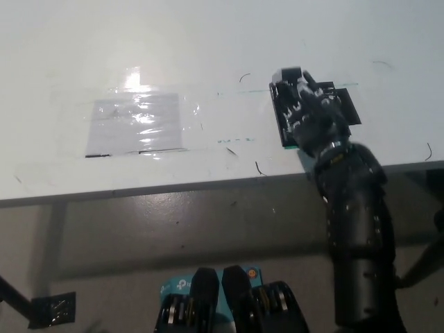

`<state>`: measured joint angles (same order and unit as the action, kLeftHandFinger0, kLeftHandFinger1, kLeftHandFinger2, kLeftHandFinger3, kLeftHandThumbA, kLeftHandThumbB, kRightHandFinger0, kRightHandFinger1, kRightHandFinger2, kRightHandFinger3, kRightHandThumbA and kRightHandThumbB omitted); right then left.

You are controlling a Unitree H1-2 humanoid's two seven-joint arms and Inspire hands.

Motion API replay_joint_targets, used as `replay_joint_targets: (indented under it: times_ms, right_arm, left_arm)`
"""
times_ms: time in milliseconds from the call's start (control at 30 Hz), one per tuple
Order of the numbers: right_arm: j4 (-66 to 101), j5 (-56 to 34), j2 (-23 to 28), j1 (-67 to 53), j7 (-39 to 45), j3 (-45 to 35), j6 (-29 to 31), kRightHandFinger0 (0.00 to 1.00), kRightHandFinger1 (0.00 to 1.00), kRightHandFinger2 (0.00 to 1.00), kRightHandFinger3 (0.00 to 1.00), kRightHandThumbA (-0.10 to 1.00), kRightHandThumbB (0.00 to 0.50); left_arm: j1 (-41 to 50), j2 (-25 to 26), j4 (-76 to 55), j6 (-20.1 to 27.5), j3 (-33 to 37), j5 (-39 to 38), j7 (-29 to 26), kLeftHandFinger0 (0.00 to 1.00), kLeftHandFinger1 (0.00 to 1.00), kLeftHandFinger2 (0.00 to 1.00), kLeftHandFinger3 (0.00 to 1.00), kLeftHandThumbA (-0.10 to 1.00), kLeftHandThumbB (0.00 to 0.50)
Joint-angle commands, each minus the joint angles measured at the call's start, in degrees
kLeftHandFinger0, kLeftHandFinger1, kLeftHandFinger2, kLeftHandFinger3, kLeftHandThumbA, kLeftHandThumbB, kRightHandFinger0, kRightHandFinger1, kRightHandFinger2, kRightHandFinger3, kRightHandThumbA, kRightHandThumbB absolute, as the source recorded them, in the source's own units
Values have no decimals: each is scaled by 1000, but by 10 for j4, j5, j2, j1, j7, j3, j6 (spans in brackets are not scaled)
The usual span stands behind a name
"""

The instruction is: A stapler is kept infront of the robot on the black mark on the desk and the robot uses its right hand to lift the top of the stapler to open it

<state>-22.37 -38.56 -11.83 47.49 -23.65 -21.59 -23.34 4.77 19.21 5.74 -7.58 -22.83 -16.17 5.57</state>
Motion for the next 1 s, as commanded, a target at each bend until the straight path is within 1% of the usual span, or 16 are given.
replay_joint_targets:
  times_ms: [0,67,133,200,267,433,500,533,567,600,633,667,700,733,833,967]
  right_arm:
    - [17,-2,-15,91,14,11,21,418,462,611,748,369,0]
    - [6,6,-10,109,9,14,24,400,425,565,708,357,0]
    - [-2,12,-8,116,10,16,26,403,416,551,708,351,0]
    - [-17,22,-1,124,19,21,34,399,426,548,701,349,0]
    - [-49,32,11,143,21,19,43,400,435,564,727,350,0]
    - [-119,47,34,173,31,15,68,373,405,539,716,345,0]
    - [-150,47,45,188,35,9,79,395,423,554,717,335,0]
    - [-167,47,51,197,37,6,84,435,444,584,760,361,0]
    - [-237,56,75,234,38,2,109,380,401,537,759,327,0]
    - [-245,57,77,238,39,2,112,380,401,536,758,323,0]
    - [-285,60,89,257,45,1,128,347,387,526,756,318,0]
    - [-321,65,99,275,46,1,146,316,363,506,728,304,0]
    - [-348,72,108,288,45,4,159,285,338,484,696,291,0]
    - [-404,78,125,316,51,6,183,300,364,506,709,293,0]
    - [-460,93,141,345,49,14,207,277,351,509,714,322,0]
    - [-493,109,150,364,56,27,223,273,337,469,699,334,0]
  left_arm:
    - [5,6,-12,-2,-7,0,-9,591,644,792,908,309,86]
    - [6,6,-13,2,-5,2,-8,582,635,773,905,318,86]
    - [6,6,-9,6,-6,1,-7,568,615,760,906,315,89]
    - [6,6,-10,4,-6,2,-8,573,617,760,903,323,84]
    - [7,7,-9,4,-6,1,-7,571,622,759,901,334,90]
    - [11,1,-8,12,-7,0,-8,561,610,729,881,340,98]
    - [11,1,-9,6,-6,3,-9,559,617,728,883,343,97]
    - [11,1,-8,6,-6,1,-9,571,623,737,881,315,71]
    - [11,-1,-10,5,-5,1,-9,564,619,744,882,311,75]
    - [11,-1,-10,5,-5,1,-9,564,619,745,883,311,74]
    - [11,-2,-12,1,-6,0,-10,572,625,752,876,311,80]
    - [11,-2,-11,4,-5,-1,-8,586,635,761,888,316,73]
    - [11,-1,-7,9,-3,3,-8,601,641,760,896,334,89]
    - [12,-3,-9,9,-4,1,-7,595,639,758,898,331,82]
    - [14,-3,-14,3,-4,1,-8,606,642,781,889,314,75]
    - [13,-3,-16,2,-3,2,-9,614,642,766,882,313,77]
